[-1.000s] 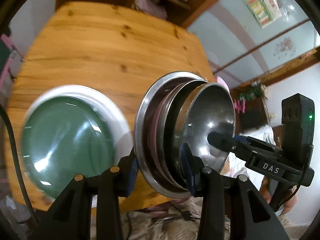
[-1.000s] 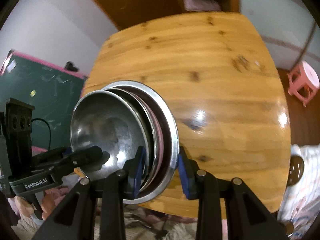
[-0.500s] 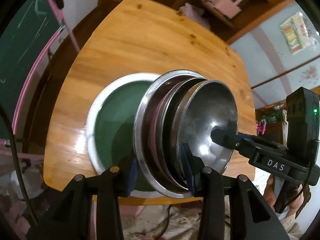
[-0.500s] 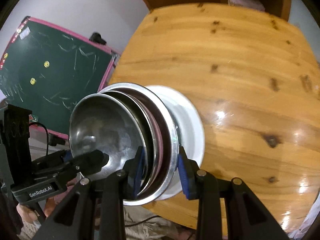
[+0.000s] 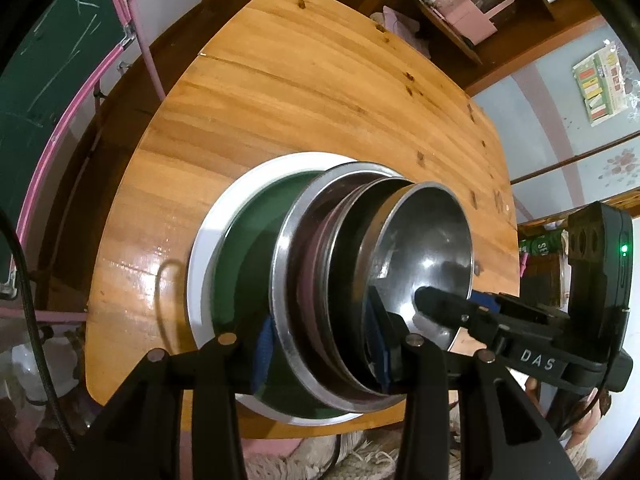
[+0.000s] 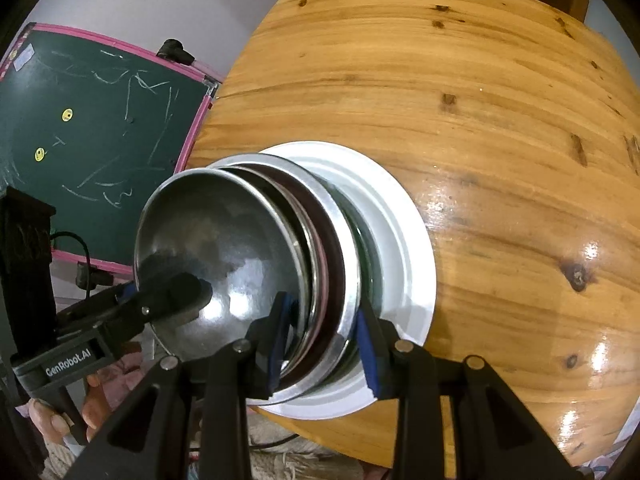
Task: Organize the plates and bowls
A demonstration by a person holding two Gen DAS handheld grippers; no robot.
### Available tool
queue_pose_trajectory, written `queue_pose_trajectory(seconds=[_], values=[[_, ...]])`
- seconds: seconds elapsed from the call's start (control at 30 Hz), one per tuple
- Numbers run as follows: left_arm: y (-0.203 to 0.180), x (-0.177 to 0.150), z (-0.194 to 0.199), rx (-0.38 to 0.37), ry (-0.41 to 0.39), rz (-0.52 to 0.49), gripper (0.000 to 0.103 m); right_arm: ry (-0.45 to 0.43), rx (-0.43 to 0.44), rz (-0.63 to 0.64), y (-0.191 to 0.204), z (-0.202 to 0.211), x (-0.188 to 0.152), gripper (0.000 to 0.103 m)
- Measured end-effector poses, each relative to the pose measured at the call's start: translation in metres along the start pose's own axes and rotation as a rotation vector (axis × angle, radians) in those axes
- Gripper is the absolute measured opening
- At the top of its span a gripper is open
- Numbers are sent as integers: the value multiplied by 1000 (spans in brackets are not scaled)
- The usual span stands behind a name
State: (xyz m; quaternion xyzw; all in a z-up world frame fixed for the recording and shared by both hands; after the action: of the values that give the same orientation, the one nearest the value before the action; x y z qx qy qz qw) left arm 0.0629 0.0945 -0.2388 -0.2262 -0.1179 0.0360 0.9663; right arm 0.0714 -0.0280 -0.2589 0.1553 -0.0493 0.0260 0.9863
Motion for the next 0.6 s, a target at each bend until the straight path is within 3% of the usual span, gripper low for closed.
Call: queue_pose_trajectory(seconds=[0.07,0.1,0.2,0.4,0.6], values=[[-1,1,3,5,-16,-5,45,3,-10,8,2,0,1,34],[-1,2,5,8,-26,-9,55,2,-15,13,1,2,1,34],[0,4,14,21,-63,-17,68,-22,-32,26,1,7,1,36],[-15,6,36,34,-126,-66,80,-96,-46,40,-4,32,0,37],[-51,5,58,42,-193,-168,84,-218,-60,64,-11,70,-12,37]])
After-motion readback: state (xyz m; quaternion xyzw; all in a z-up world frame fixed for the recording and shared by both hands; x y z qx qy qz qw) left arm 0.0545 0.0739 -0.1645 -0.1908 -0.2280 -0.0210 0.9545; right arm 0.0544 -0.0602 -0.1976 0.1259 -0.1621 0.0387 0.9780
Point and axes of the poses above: each gripper's, at about its wrist camera, not at the fingertips, and z roughly against the way its jaws point, y to its left, x to its top, the point moved 3 cm from there along -z, roughly the way its jaws point, and after that the axes turned 5 degrees about -z, right-handed, at the moved point
